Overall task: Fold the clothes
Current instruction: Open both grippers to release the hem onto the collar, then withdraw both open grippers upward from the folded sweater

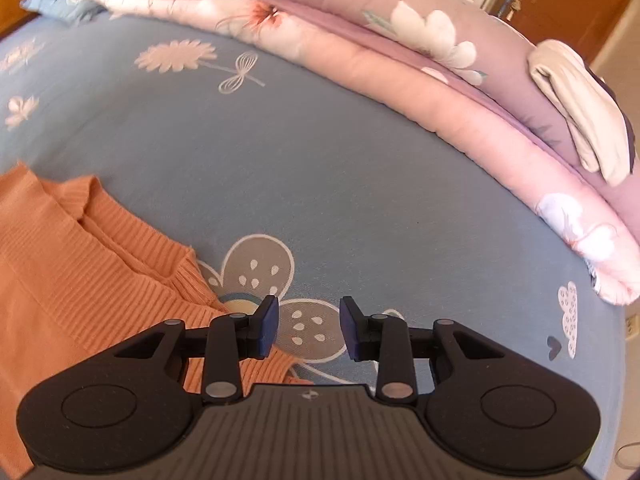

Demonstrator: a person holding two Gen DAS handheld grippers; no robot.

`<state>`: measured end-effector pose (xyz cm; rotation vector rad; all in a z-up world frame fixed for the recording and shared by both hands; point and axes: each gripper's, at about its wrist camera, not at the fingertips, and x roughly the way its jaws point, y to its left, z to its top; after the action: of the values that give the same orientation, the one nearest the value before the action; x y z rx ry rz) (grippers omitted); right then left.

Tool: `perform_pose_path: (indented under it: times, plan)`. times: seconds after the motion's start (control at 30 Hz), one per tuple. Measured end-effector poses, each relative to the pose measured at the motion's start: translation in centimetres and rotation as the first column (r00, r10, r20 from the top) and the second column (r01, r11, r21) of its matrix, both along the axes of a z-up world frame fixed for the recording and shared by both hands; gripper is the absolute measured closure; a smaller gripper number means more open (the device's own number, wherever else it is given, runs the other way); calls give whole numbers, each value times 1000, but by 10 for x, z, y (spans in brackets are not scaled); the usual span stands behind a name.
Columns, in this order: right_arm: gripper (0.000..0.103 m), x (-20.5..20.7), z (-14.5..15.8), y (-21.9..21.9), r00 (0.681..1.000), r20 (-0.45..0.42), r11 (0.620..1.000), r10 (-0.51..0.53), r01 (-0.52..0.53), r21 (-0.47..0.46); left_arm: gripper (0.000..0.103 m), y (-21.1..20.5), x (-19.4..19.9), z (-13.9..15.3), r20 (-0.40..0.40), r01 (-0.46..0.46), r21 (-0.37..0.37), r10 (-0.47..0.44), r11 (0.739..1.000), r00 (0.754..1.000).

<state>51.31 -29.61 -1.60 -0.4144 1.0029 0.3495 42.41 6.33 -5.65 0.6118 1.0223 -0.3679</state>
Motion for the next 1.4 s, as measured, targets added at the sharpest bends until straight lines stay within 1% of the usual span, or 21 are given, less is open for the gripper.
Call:
perform_pose_path:
  times: [0.1, 0.2, 0.27, 0.33, 0.37, 0.43, 0.47, 0.57, 0.63, 0.67, 0.73, 0.83, 0.93, 0.97, 1.03, 1.07, 1.13, 1.2, 1.23, 1.33, 1.4]
  plan:
    - [65, -25, 2, 2, 998, -30, 997, 58, -57, 45, 77, -11, -33, 5, 0, 90, -76, -90, 993, 996]
    - [65, -56, -20, 7, 989, -109, 993, 103, -95, 69, 76, -29, -54, -6, -12, 179, -144, -183, 973, 983]
    - [65, -66, -41, 4, 985, -147, 994, 89, -78, 81, 75, -37, -54, -22, -28, 183, -171, -190, 968, 981]
    - [65, -70, -62, -4, 981, -191, 995, 45, -27, 97, 73, -36, -47, -42, -47, 148, -162, -158, 976, 986]
    - [65, -69, -72, -9, 980, -199, 997, 12, 4, 82, 73, -29, -41, -53, -54, 95, -137, -103, 986, 993]
    - [65, -70, -81, -24, 981, -191, 992, -18, 41, 115, 71, -1, -32, -64, -79, -11, -209, -6, 978, 997]
    - [65, -71, -82, -30, 981, -193, 987, -36, 65, 144, 71, 13, -28, -65, -88, -56, -233, 36, 971, 996]
    - [65, -75, -79, -41, 980, -184, 973, -78, 114, 198, 72, 34, -27, -62, -96, -115, -213, 96, 970, 991]
    - [65, -85, -73, -41, 982, -159, 969, -97, 130, 210, 74, 35, -35, -50, -67, -122, -161, 112, 979, 991]
    - [64, -93, -68, -40, 985, -141, 967, -100, 129, 220, 74, 34, -42, -42, -54, -105, -155, 97, 982, 994]
    - [64, -112, -58, -37, 989, -111, 960, -95, 121, 251, 73, 29, -60, -22, -50, -53, -197, 44, 979, 998]
    - [64, -146, -45, -22, 994, -109, 947, -16, 50, 316, 64, -1, -94, 4, -38, 88, -274, -102, 958, 994]
    - [64, -178, -46, -3, 990, -121, 936, 72, -25, 350, 59, -23, -121, -6, -35, 194, -311, -215, 930, 976]
    - [64, -185, -51, -2, 989, -127, 940, 77, -30, 341, 59, -24, -122, -16, -51, 181, -300, -205, 937, 977]
    - [64, -195, -64, -6, 987, -151, 946, 61, -8, 324, 60, -11, -118, -41, -87, 80, -266, -107, 961, 990]
    - [64, -198, -73, -14, 985, -168, 946, 36, 21, 324, 62, 1, -118, -49, -88, 35, -283, -63, 958, 994]
    - [70, -205, -86, -43, 981, -193, 919, -14, 89, 384, 61, 26, -123, -58, -76, -18, -344, -8, 939, 997]
    - [82, -211, -90, -68, 976, -209, 882, -66, 155, 444, 61, 34, -127, -55, -88, -53, -361, 22, 931, 996]
    - [84, -212, -91, -76, 971, -218, 870, -94, 187, 456, 61, 33, -129, -51, -94, -46, -335, 15, 941, 995]
    - [83, -218, -82, -81, 963, -216, 861, -161, 244, 446, 62, 19, -136, -37, -99, -25, -258, -1, 966, 995]
    - [76, -227, -68, -69, 971, -163, 872, -174, 229, 434, 61, 8, -144, -22, -76, -4, -284, -19, 959, 997]
